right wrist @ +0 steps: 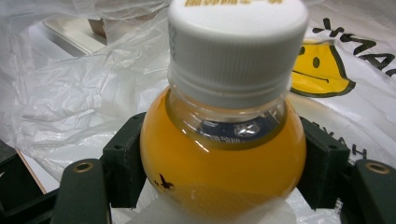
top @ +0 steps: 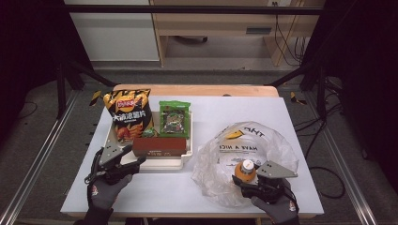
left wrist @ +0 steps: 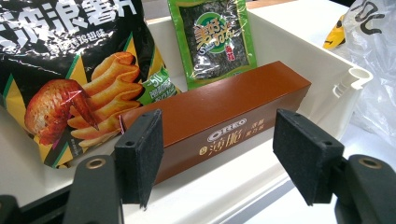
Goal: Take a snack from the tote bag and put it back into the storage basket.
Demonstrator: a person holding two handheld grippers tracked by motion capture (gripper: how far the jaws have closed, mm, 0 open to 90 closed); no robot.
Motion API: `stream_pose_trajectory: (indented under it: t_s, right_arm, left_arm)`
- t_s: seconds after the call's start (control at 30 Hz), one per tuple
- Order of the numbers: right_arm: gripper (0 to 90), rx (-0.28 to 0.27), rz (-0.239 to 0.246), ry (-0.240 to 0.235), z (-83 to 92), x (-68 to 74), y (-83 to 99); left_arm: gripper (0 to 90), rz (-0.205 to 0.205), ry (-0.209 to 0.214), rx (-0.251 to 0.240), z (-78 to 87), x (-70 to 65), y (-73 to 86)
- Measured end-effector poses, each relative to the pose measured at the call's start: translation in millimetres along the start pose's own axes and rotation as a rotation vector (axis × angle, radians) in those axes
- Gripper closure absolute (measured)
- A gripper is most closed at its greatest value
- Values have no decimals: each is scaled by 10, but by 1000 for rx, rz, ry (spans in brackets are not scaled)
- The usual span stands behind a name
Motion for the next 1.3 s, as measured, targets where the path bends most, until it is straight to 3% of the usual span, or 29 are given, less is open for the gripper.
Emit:
stream_pose_trajectory:
  t_s: [0.17, 0.77, 1.3]
  right_arm:
    - [304, 7, 2, -10, 19, 10, -46]
    - [305, -134, 30, 12, 352, 13, -607]
    - [306, -167, 87, 2, 539, 146, -1020]
  left_arm:
    - [330, 5, -3, -5, 10, 16, -2]
    - [330, 11, -8, -27, 76, 43, -31]
    - [330, 13, -14, -40, 128, 64, -48]
Point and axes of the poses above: each handheld gripper's, and its own axes: z roughly backward along the jaws, y roughly out of its underside, x roughly to its left, the point moved 3 cm from there along -z, roughly forward along the jaws, and after that the axes turned 10 degrees about x, right-handed, at the moved point
